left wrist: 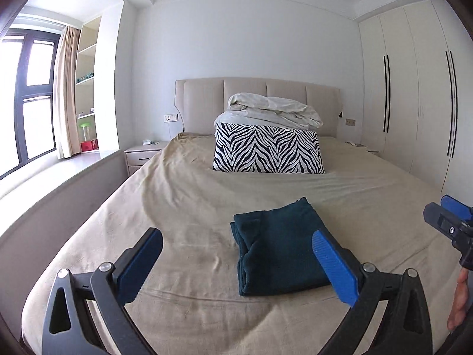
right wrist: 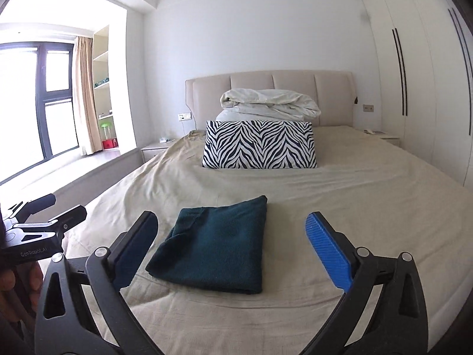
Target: Fold small clothes
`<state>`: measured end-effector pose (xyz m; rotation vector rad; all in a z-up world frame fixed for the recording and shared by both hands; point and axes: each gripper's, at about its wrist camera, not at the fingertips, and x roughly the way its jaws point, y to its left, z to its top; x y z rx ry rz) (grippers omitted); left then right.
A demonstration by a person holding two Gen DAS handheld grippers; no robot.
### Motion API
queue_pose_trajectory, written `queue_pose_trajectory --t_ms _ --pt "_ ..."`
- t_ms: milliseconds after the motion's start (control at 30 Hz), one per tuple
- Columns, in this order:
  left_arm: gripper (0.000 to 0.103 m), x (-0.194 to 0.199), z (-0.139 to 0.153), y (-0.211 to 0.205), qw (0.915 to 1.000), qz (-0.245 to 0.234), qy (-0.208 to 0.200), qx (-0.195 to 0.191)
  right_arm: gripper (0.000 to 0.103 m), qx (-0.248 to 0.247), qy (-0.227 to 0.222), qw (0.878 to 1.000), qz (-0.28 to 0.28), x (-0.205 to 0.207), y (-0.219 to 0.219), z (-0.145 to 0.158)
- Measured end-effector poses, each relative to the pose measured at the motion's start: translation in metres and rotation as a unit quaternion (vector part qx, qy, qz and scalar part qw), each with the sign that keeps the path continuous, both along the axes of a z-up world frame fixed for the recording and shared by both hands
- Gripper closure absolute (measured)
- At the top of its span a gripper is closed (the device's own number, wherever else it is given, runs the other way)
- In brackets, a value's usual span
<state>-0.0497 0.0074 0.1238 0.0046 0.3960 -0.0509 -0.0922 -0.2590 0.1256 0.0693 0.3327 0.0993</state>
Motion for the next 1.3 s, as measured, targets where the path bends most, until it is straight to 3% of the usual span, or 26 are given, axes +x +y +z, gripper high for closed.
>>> queue_pose_trajectory --t_ms 233,433,633,867,1300 --pt "0.000 -0.014 -0.011 -0.003 0.9972 0.013 0.073 -0.010 0.001 -0.012 0.069 0.997 -0.021 -0.040 0.020 0.001" --pt "0.000 -0.019 -0.028 -0.007 0.9936 0.027 0.110 -0.003 0.001 -0.002 0.110 0.993 -0.033 -0.043 0.021 -0.017" --pt "0.000 -0.014 -0.036 -0.008 0.9928 0.030 0.116 -0.004 0.001 0.016 0.145 0.988 -0.050 -0.023 0.012 -0.036" --pt "0.000 0.003 -0.048 -0.009 0.9921 0.029 0.122 0.000 0.001 -0.008 0.145 0.988 -0.055 -0.007 0.014 -0.044" --pt "0.000 0.008 -0.064 -0.006 0.9892 0.036 0.142 0.000 0.001 -0.006 0.173 0.984 -0.052 0.001 0.014 -0.061"
